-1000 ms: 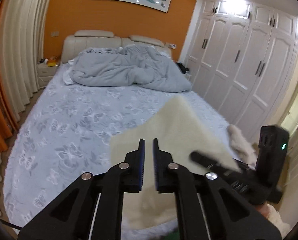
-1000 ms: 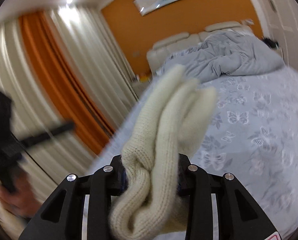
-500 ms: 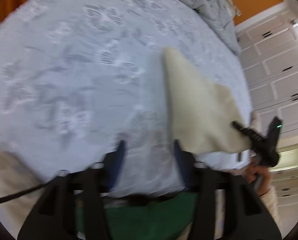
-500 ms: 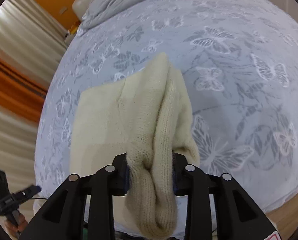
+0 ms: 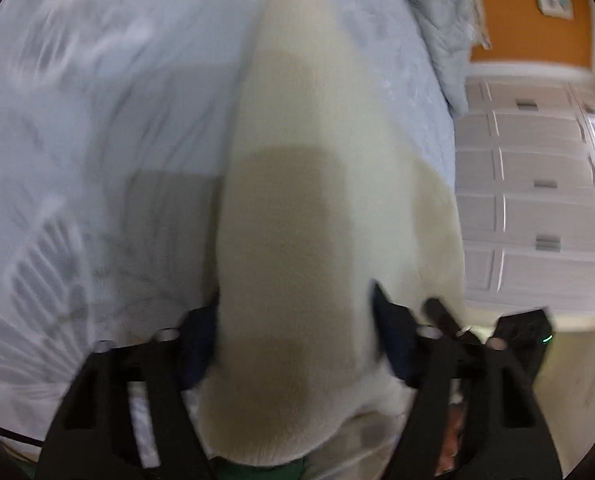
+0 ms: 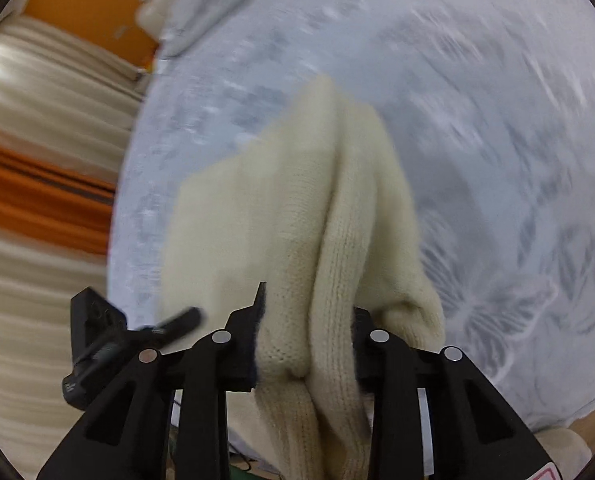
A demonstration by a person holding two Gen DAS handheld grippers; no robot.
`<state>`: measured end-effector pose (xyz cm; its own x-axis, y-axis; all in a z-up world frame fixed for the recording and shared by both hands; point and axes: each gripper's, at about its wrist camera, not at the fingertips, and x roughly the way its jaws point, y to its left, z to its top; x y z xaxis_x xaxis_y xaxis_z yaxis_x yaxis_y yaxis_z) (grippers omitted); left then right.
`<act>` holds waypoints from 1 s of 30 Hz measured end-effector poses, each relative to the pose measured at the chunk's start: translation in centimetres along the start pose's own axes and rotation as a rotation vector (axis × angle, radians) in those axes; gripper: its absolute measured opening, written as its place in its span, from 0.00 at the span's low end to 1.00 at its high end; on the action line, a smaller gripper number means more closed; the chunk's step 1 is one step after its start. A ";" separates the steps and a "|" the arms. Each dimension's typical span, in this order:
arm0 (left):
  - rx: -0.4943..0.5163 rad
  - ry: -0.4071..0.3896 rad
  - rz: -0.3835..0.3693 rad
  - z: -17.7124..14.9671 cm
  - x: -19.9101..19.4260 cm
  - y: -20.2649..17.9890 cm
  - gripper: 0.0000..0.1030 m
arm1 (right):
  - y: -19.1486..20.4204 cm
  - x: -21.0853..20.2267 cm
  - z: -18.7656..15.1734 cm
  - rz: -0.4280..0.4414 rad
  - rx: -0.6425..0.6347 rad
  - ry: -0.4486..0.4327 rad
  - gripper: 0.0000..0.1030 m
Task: Fold small clothes
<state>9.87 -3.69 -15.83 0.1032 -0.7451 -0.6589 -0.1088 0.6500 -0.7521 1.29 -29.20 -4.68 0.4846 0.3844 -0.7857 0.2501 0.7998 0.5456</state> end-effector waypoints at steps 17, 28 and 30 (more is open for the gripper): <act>0.367 -0.324 0.376 2.6 -17.4 -6.2 0.73 | 9.1 4.3 -0.9 -0.155 -0.163 -0.068 0.47; 0.364 -0.328 0.510 -1.3 -14.4 -1.7 0.73 | 14.8 5.3 -3.2 -0.091 -0.323 -0.037 0.05; 0.385 -0.300 0.548 -0.9 -13.8 -1.3 0.73 | 13.8 9.8 -2.9 -0.211 -0.345 0.050 0.05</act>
<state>7.75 5.60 -5.71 0.4059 -0.2613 -0.8757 0.1267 0.9651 -0.2293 7.06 -13.09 -5.72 0.4088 0.2104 -0.8880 0.0397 0.9680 0.2477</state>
